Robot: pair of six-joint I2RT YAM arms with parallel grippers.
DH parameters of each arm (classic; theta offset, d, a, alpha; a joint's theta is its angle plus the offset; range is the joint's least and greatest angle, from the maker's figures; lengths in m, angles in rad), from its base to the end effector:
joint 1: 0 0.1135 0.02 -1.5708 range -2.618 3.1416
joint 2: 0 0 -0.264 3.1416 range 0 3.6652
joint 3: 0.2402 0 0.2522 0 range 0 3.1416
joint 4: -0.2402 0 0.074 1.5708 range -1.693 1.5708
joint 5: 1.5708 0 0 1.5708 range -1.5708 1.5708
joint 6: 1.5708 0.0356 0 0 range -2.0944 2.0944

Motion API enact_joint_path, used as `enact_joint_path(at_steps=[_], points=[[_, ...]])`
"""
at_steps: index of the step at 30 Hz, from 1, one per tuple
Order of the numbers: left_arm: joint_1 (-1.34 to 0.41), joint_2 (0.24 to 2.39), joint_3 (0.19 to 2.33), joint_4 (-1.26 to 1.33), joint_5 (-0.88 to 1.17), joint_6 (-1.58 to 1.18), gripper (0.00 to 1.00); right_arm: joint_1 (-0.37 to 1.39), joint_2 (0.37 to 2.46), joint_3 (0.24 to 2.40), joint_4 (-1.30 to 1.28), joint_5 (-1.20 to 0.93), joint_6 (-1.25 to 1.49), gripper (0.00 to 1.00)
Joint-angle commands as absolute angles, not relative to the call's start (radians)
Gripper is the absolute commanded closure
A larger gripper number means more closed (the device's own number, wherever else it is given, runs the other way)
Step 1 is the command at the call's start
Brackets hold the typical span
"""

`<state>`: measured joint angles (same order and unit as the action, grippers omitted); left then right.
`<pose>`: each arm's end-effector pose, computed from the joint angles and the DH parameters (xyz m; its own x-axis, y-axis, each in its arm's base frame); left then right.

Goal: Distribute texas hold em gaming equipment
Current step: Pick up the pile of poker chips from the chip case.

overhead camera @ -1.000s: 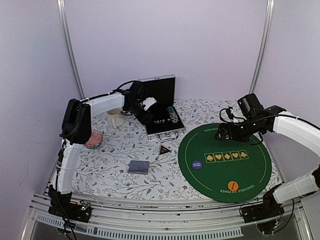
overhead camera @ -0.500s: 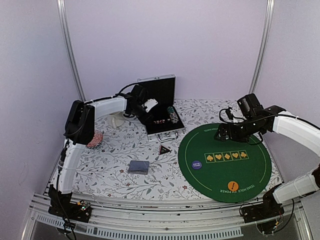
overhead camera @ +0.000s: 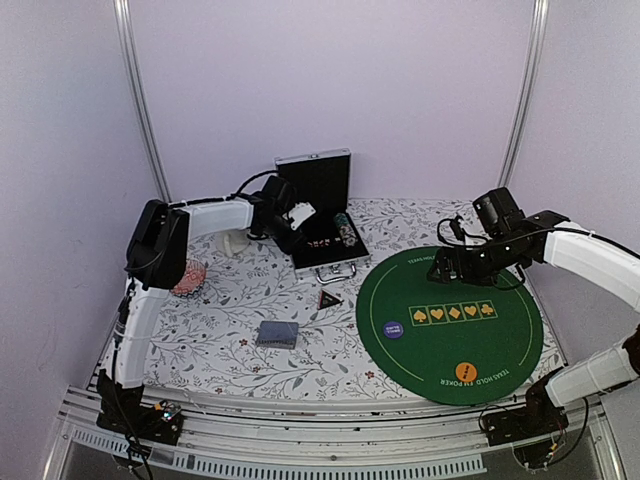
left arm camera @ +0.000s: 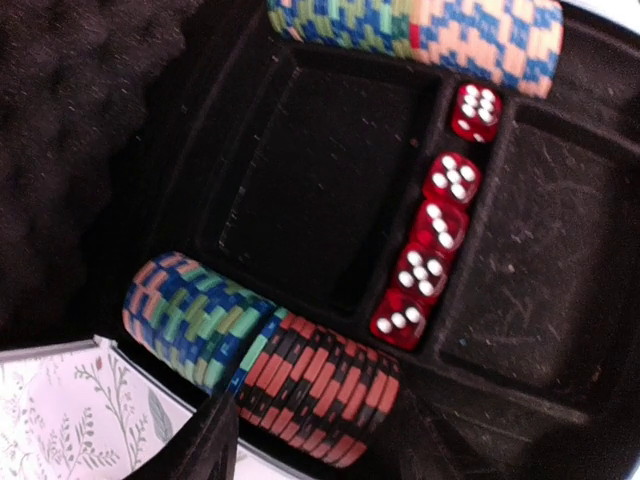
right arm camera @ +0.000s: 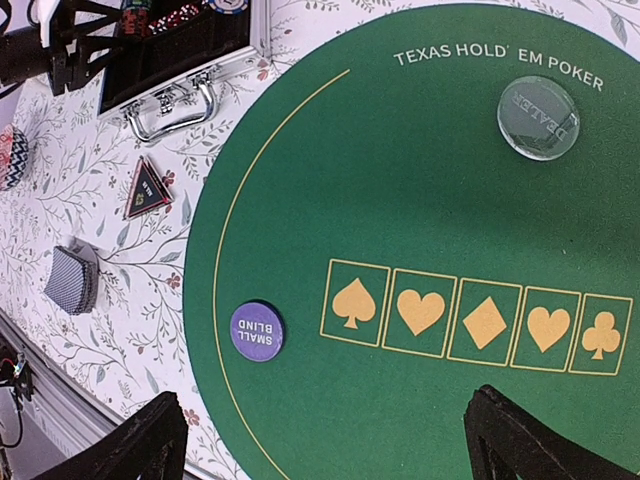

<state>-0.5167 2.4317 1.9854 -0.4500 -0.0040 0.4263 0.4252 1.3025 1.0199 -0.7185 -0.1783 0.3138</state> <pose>0.4657 -0.2644 0.1484 -0.4149 0.7113 -0.5673 0.7286 0.6332 0.2611 0.2350 0.1133 0.2656 -0.8818 -0.0658 -0.4669 -0.2322 0.9224 0.3085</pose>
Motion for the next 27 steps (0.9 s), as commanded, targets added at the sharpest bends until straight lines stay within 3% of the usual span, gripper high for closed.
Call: enact_joint_path(at_steps=[1,8,18,27], points=[[-0.542,2.38,1.878,-0.455,0.038,0.446,0.45,0.422,1.316,1.039,-0.721,-0.196,0.313,0.01],[-0.542,2.329,1.792,-0.346,0.003,0.466,0.43,0.422,1.302,1.021,-0.714,-0.2,0.313,0.01],[-0.518,2.385,1.889,-0.371,0.008,0.449,0.35,0.422,1.277,0.987,-0.706,-0.206,0.327,0.01],[-0.513,2.433,1.964,-0.428,-0.011,0.453,0.35,0.423,1.262,0.976,-0.706,-0.211,0.333,0.01]])
